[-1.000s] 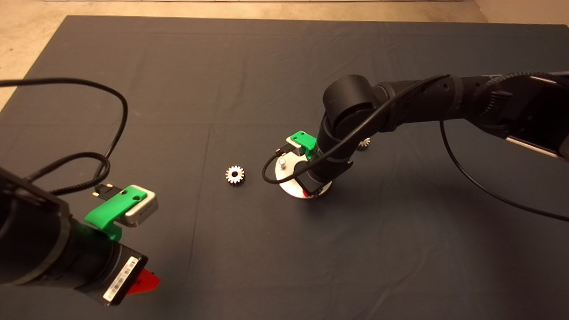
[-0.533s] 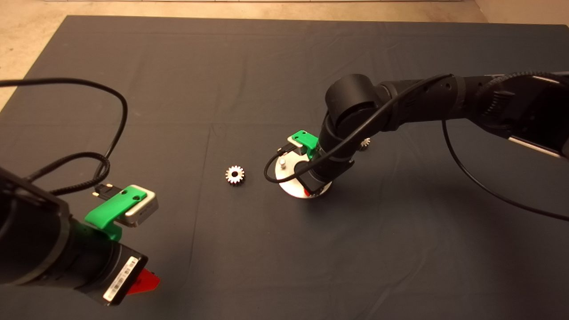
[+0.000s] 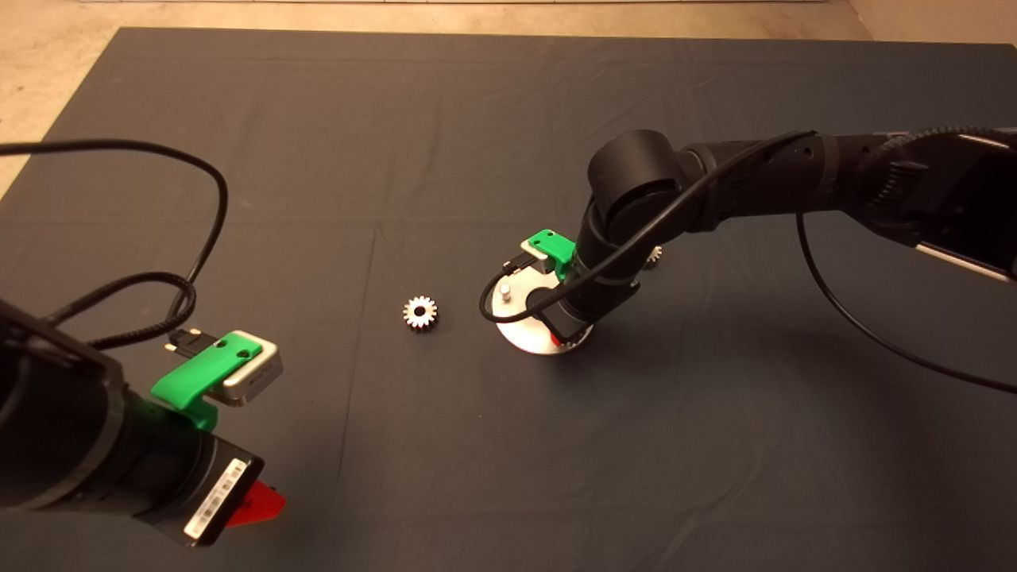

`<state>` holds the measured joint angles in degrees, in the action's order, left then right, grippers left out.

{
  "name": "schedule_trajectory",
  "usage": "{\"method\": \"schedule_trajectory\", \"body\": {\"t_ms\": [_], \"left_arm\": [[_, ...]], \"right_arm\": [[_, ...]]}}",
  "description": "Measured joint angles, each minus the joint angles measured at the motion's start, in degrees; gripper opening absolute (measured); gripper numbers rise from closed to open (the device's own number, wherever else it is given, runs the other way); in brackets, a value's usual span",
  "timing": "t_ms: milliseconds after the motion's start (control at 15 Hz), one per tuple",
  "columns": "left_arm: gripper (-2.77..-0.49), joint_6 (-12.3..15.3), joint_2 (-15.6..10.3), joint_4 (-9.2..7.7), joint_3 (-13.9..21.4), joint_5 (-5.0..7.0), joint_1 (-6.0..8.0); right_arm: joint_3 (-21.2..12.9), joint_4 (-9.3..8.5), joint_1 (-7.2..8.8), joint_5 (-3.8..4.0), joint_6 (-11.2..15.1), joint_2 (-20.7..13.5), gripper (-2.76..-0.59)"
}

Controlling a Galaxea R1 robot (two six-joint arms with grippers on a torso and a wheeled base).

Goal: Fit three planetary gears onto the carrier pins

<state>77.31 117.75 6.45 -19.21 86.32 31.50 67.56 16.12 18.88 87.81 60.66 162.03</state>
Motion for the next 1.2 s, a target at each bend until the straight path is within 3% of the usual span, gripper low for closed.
{"method": "schedule_trajectory", "body": {"t_ms": [1200], "left_arm": [[-1.37,0.0,0.0,0.0,0.0,0.0,0.0]], "right_arm": [[0.0,1.56,-0.01,-0.05,-0.21,0.55,-2.34]]}}
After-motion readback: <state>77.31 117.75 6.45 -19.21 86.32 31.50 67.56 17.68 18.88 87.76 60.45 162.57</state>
